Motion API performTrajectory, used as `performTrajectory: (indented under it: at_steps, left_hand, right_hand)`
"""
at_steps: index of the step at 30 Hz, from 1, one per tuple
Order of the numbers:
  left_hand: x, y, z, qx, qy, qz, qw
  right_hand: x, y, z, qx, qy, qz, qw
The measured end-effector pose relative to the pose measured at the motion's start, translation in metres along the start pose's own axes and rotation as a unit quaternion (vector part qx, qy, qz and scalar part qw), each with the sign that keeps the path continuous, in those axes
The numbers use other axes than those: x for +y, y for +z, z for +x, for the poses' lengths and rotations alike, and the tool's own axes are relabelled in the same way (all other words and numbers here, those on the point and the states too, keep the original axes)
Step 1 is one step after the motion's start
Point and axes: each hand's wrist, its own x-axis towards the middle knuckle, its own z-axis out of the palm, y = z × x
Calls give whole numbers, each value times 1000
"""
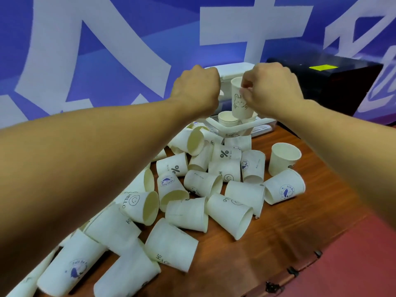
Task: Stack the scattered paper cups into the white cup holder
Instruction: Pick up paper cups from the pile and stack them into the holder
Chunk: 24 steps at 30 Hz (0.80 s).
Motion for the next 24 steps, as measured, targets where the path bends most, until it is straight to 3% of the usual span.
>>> performTrajectory:
  at_steps: [7,17,24]
  left_hand:
    - [26,44,40,62,18,-35,997]
    - [16,108,79,63,5,-52,997]
    - [11,137,87,35,28,-62,997]
  right_hand:
    - [35,25,15,19,34,-19,999]
    - [61,93,39,16,50,1,999]
    - [68,126,42,-26,56,-10,998]
